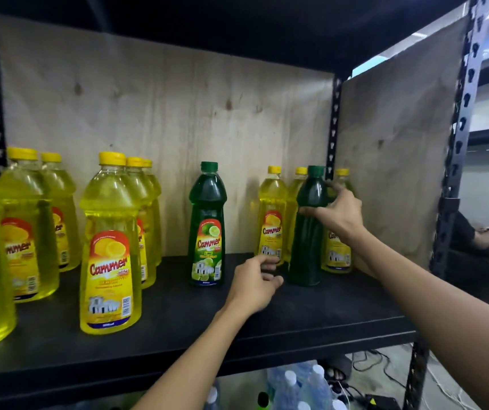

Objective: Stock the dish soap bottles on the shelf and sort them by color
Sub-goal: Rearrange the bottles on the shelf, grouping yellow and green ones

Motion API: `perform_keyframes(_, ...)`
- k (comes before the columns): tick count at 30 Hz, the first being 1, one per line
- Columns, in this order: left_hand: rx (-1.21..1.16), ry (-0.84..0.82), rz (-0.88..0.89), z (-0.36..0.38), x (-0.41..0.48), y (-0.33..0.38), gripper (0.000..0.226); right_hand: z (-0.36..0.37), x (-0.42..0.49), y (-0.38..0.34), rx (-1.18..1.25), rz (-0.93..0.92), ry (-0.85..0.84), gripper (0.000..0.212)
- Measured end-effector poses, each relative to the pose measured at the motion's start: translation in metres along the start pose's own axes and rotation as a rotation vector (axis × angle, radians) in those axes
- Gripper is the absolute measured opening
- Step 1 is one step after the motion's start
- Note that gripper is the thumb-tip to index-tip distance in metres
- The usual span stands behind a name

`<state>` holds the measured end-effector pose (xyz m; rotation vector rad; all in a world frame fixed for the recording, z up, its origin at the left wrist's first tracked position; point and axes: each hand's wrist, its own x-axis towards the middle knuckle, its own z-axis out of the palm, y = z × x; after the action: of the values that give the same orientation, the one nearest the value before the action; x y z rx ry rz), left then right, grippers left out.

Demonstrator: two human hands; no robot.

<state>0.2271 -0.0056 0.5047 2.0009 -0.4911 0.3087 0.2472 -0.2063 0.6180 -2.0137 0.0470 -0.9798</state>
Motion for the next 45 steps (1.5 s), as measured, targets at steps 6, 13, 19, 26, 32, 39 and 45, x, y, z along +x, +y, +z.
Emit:
perform_keyframes(6,-0.107,-0.035,-0.06,-0.029,-0.007,0.004,0.097,-0.019,-0.015,-0.02,0.508,0.058,-0.611,0.099)
perform_keyframes(13,-0.33,-0.239,-0.134,-0.067,-0.04,-0.016,0.08,0.005,-0.044,-0.048,0.881,0.078,-0.94,0.077)
perform_keyframes(19,-0.144,-0.023,-0.095,-0.074,-0.063,-0.011,0.068,0.028,-0.065,-0.059,0.889,0.05,-0.905,0.068)
perform_keyframes(26,0.064,0.237,-0.12,-0.093,-0.091,-0.013,0.084,0.055,-0.088,-0.092,0.734,-0.01,-0.907,0.061)
perform_keyframes(32,0.134,0.304,-0.114,-0.104,-0.1,-0.019,0.08,0.072,-0.097,-0.104,0.727,0.004,-0.91,0.066)
perform_keyframes(39,0.293,0.494,-0.046,-0.095,-0.122,-0.006,0.088,0.06,-0.096,-0.097,0.616,-0.012,-0.921,0.073)
perform_keyframes(45,0.397,0.434,0.507,-0.023,-0.101,0.027,0.029,0.041,-0.066,-0.033,0.435,0.196,-0.453,0.052)
